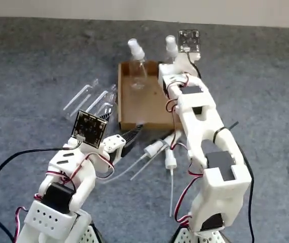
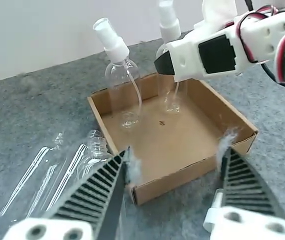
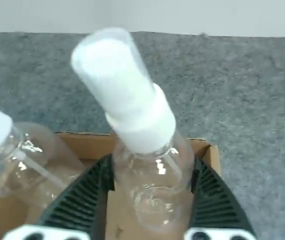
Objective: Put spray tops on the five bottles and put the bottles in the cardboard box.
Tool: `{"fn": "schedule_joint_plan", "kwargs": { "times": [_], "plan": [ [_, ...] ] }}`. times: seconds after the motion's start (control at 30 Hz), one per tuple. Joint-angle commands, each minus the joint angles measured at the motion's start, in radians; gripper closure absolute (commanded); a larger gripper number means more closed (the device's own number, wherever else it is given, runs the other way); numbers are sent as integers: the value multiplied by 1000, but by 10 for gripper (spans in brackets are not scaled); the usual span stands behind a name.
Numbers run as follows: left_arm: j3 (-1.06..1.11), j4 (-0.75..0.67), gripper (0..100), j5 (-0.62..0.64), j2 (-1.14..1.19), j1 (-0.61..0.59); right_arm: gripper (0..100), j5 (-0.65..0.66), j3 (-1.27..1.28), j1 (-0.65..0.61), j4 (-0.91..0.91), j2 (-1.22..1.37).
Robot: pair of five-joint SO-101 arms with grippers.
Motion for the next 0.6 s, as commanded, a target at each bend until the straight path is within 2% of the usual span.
{"fn": "schedule_joint_plan", "kwargs": {
  "times": [0.0, 0.57],
  "plan": [
    [-36, 2, 766, 5, 4, -1, 813, -3, -5, 10, -22, -13],
    [-36, 2, 766, 5, 4, -1, 806, -3, -13, 10, -22, -18]
  ]
}}
